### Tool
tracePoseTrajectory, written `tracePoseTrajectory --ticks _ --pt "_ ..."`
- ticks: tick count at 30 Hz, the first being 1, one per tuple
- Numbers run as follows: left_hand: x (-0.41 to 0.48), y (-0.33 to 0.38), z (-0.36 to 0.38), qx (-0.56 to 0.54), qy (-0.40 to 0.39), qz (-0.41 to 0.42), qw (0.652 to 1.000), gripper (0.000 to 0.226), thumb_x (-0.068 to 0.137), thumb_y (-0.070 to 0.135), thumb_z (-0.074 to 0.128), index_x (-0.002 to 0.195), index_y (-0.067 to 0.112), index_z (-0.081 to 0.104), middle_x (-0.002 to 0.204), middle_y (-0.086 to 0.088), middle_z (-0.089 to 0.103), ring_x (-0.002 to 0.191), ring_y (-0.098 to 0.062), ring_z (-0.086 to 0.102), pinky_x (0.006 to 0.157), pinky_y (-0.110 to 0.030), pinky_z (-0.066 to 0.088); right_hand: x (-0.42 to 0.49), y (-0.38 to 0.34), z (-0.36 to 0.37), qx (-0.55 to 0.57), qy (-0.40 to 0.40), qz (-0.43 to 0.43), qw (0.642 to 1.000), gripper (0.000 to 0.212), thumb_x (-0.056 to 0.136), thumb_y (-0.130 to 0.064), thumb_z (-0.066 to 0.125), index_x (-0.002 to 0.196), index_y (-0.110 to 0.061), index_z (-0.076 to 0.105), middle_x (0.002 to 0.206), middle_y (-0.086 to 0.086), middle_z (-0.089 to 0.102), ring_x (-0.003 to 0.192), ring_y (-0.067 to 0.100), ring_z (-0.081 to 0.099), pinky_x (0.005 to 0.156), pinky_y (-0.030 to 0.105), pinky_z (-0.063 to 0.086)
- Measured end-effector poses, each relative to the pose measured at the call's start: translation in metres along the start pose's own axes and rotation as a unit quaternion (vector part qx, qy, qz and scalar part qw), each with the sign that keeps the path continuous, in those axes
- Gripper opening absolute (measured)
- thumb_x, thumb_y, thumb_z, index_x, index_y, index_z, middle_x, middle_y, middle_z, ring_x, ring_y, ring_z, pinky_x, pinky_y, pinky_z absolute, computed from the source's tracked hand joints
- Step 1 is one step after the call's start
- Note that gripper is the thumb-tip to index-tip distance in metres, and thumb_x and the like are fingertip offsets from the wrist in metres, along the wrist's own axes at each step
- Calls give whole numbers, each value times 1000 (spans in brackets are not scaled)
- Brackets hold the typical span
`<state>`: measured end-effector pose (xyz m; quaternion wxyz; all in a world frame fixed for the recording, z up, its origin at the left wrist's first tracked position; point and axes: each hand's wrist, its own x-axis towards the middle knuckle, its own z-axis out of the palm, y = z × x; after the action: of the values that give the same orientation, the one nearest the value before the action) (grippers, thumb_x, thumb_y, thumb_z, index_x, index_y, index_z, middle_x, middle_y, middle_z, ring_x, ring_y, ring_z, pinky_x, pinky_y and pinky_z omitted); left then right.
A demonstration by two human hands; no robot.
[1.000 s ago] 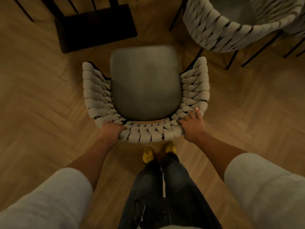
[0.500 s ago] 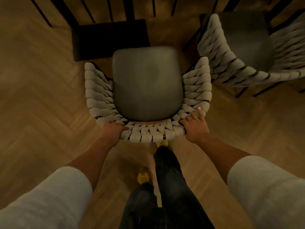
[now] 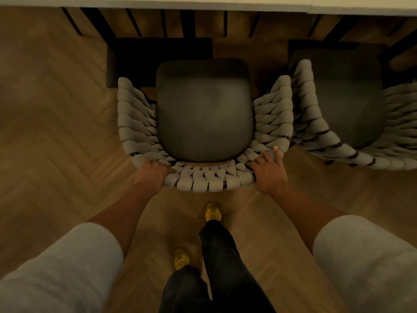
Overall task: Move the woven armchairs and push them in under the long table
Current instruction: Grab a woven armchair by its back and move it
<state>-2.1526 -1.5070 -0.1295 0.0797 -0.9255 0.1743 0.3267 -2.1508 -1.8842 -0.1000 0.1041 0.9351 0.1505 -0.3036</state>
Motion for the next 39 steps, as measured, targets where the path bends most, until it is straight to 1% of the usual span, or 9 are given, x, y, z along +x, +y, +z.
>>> tracePoseTrajectory --ticks 8,11,13,16,21,24,29,33,39 --pt "25 -13 -29 59 -59 -3 997 55 97 34 58 147 48 41 148 10 52 133 -20 52 113 -37 37 30 6 -4 7 11 0 1000 50 91 -36 60 141 -30 55 145 -1 52 148 32 31 121 64 -11" --pt "22 -8 -37 81 -71 -15 994 55 98 29 58 147 46 41 146 5 53 129 -23 53 110 -37 39 30 6 -10 -2 -16 1 1000 54 93 -40 59 145 -31 49 149 1 48 151 32 26 119 64 -15" --pt "10 4 -40 69 -68 -31 995 52 98 32 56 148 37 43 150 0 49 134 -27 47 116 -41 32 27 6 -15 -1 -41 -2 999 60 93 -41 58 150 -30 43 152 3 44 152 32 24 121 64 -13" --pt "-21 17 -42 25 -31 -47 998 59 95 42 56 151 28 41 157 -2 40 144 -30 35 123 -45 20 16 -2 -29 18 -82 -8 996 63 93 -36 57 152 -23 39 153 8 44 147 32 32 124 63 -2" --pt "-71 11 -51 -117 -14 -69 991 73 99 40 54 161 27 18 169 2 16 156 -28 9 123 -48 20 1 -37 -60 56 -94 -19 994 57 93 -34 60 145 -17 43 145 10 51 136 33 46 114 53 37" --pt "-106 7 -54 -159 -21 -78 984 72 103 38 52 163 26 13 171 2 7 152 -32 22 115 -49 33 -8 -66 -68 99 -84 -49 990 47 95 -31 60 138 -15 49 139 12 56 127 33 53 105 50 46" --pt "-165 -10 -12 -243 -90 -148 954 58 106 41 44 158 19 32 160 -9 38 144 -29 38 113 -35 31 -23 -118 -78 104 -52 -85 990 44 99 -29 53 139 -14 49 137 16 56 120 37 56 101 51 47" --pt "-233 -31 52 -283 -99 -211 930 60 104 47 45 157 21 36 156 -11 45 142 -32 43 111 -36 36 -41 -168 -84 87 -23 -105 990 58 96 -26 54 151 -14 38 150 13 42 133 38 45 108 54 40" --pt "-355 -58 149 -365 -90 -305 875 55 105 44 44 154 19 41 152 -13 50 139 -32 47 110 -36 39 -71 -268 -88 29 -1 -177 984 62 98 -28 50 155 -12 32 159 13 35 143 35 37 115 53 37"
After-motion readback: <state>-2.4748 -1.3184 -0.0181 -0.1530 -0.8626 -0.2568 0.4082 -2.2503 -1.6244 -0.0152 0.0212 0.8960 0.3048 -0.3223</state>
